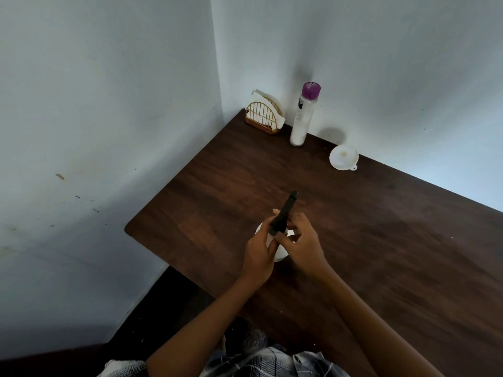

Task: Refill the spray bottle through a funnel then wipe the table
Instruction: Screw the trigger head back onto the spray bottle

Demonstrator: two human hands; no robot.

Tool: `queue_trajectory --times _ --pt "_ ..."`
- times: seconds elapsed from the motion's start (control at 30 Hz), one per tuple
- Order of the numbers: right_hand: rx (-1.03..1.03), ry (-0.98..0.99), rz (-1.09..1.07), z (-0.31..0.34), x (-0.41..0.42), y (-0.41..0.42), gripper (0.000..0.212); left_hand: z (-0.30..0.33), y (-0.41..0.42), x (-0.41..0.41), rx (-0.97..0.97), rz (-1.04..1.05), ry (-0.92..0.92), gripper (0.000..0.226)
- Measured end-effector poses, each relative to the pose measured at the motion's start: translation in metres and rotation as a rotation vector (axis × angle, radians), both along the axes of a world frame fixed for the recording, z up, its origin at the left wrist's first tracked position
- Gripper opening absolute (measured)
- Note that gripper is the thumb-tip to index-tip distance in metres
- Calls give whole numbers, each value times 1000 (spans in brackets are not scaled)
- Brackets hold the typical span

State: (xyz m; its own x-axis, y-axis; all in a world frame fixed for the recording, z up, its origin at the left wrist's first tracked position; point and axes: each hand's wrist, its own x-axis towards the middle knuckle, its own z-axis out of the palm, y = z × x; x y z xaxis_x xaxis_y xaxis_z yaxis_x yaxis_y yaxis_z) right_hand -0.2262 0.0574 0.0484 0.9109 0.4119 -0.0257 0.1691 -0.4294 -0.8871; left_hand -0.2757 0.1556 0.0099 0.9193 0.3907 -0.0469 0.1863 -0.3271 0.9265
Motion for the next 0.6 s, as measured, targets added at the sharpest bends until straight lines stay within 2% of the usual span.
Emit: queue_trajectory --times 0.17,0.33,0.47,0.6 --pt "-6 -2 -91 1 2 1 39 0 -6 -2 20 32 -35 36" --pt "58 52 -209 2 -3 12 43 3 -3 -1 -4 63 -51 33" --pt "65 63 -208 2 -2 11 43 5 0 -1 26 37 -64 28" --pt "37 59 -127 0 0 2 42 4 0 0 68 55 -87 40"
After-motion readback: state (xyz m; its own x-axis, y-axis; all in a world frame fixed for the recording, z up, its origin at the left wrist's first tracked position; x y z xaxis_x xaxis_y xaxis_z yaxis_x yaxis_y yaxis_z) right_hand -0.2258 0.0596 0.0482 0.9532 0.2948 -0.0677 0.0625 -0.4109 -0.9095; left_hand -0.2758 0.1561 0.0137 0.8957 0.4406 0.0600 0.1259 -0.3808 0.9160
